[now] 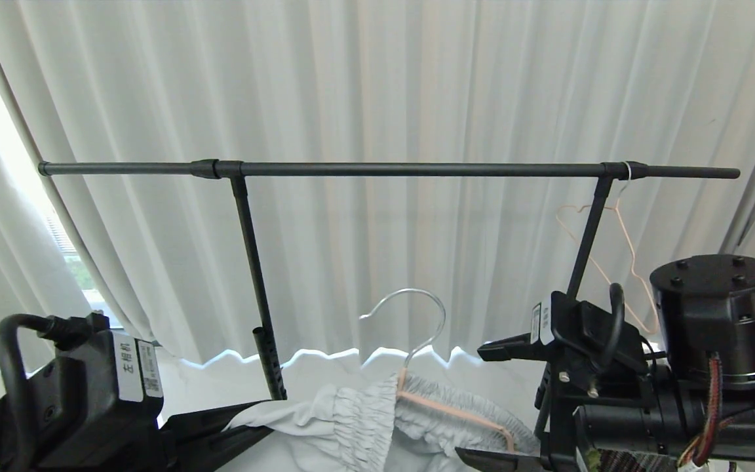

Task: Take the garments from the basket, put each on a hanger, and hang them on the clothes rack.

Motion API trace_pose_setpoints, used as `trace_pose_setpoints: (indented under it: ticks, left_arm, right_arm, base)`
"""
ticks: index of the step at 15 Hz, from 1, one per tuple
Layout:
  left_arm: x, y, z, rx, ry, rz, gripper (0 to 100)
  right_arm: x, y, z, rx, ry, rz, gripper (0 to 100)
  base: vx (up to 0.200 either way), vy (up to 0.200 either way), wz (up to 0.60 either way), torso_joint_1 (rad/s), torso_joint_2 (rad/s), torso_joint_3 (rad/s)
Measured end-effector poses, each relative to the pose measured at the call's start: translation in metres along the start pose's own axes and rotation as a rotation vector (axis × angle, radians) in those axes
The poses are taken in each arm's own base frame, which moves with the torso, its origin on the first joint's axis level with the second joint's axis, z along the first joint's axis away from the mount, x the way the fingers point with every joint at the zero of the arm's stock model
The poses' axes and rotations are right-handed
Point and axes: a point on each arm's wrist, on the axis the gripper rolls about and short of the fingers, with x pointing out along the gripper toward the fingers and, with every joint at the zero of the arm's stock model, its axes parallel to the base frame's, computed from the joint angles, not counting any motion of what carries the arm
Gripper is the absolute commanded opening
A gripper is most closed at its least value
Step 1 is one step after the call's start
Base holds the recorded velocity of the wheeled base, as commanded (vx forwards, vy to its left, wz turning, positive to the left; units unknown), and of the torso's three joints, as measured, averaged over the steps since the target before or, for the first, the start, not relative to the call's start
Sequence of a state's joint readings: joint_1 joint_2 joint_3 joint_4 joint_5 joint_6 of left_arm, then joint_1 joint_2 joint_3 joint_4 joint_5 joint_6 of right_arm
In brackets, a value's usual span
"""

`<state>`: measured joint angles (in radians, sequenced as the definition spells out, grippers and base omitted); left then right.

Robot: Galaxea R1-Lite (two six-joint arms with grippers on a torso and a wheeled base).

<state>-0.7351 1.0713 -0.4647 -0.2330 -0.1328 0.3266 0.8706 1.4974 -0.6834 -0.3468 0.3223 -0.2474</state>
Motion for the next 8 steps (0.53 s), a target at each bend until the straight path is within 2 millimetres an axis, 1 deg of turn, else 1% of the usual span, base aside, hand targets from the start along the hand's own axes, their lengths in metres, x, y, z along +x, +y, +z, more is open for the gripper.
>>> trace_pose_setpoints:
  ticks: [1,4,8]
  left_arm:
    - [-0.003,-0.001,0.000,0.004,-0.009,-0.001,0]
    - [-0.009,-0.003,-0.001,0.011,-0.031,-0.008,0]
    - [-0.013,-0.004,-0.002,0.013,-0.045,-0.005,0]
  right_arm:
    - [0.000,0.003,0.000,0.007,0.015,0.054,100]
    - [0.002,0.010,0.006,0.010,0.030,0.136,100]
    - [0.016,0.024,0.018,0.064,0.033,0.206,100]
  base:
    - [0.000,0.000,0.00,0.000,0.00,0.000]
    - [0.000,0.000,0.00,0.000,0.00,0.000]
    - [0.000,0.000,0.00,0.000,0.00,0.000]
